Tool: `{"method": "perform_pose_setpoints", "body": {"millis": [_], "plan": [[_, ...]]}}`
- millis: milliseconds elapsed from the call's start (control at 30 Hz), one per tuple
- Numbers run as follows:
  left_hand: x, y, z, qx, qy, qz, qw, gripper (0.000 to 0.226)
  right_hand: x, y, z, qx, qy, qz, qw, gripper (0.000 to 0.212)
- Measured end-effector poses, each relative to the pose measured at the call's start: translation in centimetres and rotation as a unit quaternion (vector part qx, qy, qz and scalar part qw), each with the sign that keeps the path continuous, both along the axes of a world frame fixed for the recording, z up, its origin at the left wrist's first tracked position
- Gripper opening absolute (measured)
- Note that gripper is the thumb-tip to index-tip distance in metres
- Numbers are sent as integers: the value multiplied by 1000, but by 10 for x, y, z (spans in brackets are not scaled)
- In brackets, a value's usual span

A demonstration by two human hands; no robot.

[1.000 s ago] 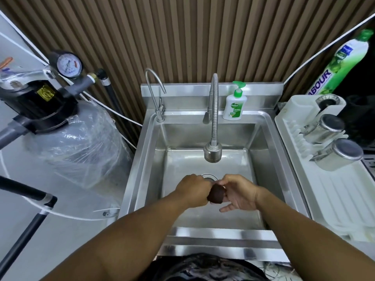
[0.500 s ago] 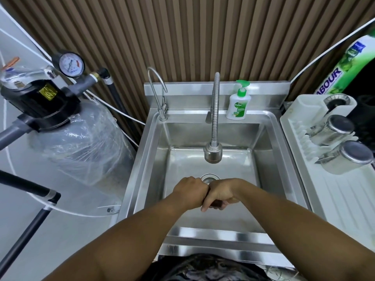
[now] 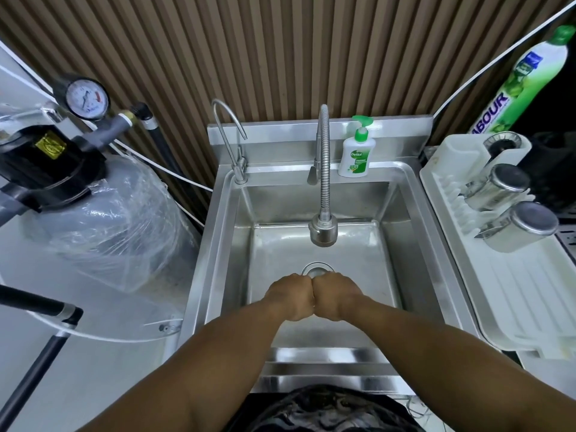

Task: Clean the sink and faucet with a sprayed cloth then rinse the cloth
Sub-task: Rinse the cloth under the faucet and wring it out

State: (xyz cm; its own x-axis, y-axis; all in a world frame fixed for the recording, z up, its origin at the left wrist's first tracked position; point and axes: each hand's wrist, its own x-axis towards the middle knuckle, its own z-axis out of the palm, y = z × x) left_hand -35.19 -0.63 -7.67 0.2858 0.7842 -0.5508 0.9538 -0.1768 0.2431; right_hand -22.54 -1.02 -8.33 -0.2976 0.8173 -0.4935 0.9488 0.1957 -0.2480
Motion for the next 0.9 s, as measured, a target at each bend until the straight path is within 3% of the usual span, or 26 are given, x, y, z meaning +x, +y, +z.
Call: {"method": "perform_pose_setpoints", "body": {"millis": [100,267,433,700,900], "plan": [[2,0,-2,-11,-9,19,1000,27,-1,-4,0,44,-24,22,999,29],[1,4,3,-2,13,22,1000,5,0,5,8,-3,12,13,1000,22],[-3,7,14,-3,18,16,1000,7,-5,5,16,-2,-10,36,999,21],[-2,7,17,-54,-45,21,997,5,-3,0,16,110,-53,75,990,23],[-8,7,17,-101,-17,14,995,8,-11,0,11,63,-30,56,996,20]]}}
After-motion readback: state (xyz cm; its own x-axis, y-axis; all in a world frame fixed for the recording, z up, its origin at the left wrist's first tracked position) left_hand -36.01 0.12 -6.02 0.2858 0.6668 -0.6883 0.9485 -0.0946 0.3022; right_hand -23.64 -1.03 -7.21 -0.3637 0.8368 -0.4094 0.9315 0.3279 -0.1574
